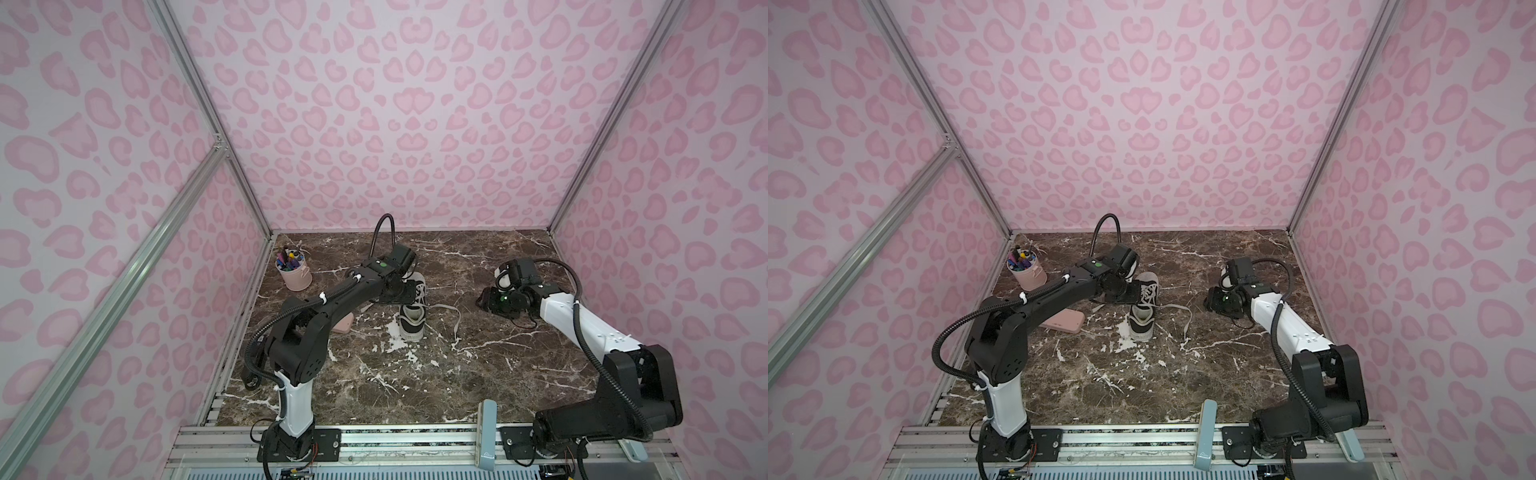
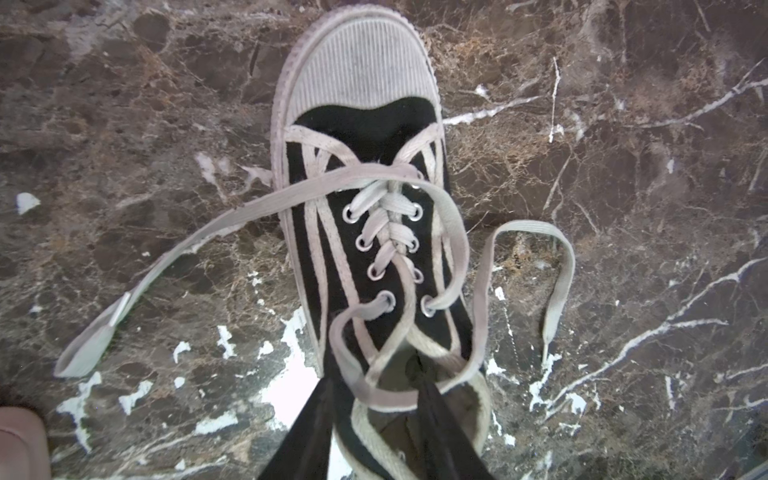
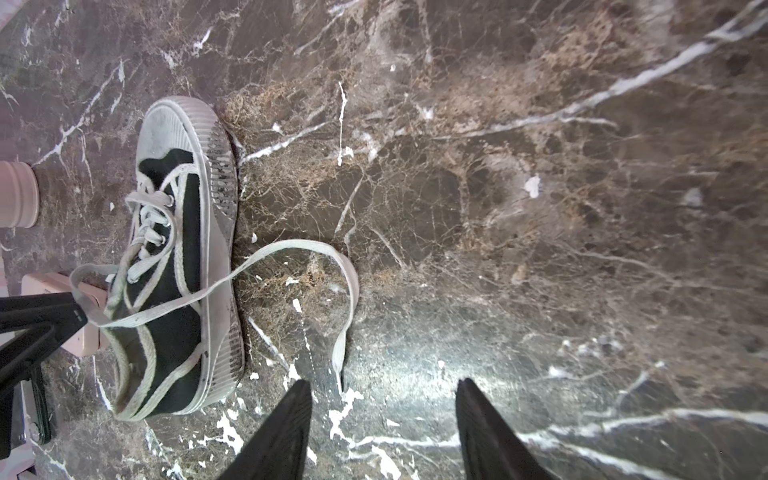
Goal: Tie the shoes
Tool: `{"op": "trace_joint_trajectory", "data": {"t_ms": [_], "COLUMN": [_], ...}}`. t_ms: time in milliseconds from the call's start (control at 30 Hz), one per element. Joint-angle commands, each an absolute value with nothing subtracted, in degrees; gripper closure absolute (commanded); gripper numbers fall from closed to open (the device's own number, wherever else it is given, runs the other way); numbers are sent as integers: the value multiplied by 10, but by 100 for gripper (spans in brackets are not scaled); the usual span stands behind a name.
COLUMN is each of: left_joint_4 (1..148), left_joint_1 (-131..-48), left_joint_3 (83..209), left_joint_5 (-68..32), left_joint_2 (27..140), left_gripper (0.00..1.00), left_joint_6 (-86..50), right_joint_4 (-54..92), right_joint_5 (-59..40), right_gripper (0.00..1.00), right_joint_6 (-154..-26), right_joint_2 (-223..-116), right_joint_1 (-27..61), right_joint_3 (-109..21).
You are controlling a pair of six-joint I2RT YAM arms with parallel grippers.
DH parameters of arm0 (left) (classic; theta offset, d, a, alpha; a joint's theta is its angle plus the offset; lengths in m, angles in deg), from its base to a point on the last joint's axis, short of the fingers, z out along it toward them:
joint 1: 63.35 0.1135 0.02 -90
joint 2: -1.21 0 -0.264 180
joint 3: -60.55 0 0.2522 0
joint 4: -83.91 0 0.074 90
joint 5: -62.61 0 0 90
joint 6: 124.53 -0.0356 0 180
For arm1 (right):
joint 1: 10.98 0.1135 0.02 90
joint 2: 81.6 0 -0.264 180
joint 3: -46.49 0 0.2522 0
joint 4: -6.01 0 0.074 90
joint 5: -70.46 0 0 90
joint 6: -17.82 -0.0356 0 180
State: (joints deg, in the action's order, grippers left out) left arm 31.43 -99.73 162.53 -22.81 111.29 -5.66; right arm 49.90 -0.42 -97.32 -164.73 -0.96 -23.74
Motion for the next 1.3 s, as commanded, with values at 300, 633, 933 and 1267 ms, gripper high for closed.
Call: {"op": "trace_joint_trajectory", "data": {"t_ms": [300, 633, 933, 1267], "left_joint_4": [342, 334, 358, 404], "left_joint_1": [-995, -994, -994, -984], "left_joint_3": [1622, 1660, 1692, 1731], "left_joint_5": [-211, -185, -166, -126], "left_joint_2": [1127, 1128, 1150, 1201], "left_gripper": [79, 95, 93, 91], "left_joint_6": [-38, -29, 15, 56], "right_joint_4": [459, 404, 341, 350], "right_joint_5": [3, 37, 65, 46], "right_gripper": [42, 42, 42, 42], "right_joint_6": [-1000, -1019, -1045, -1034], "right_joint_2": [-1662, -1686, -1727, -1744], "right_joint_1": [29, 55, 75, 70], "right_joint_3": [-232, -226, -223, -234]}}
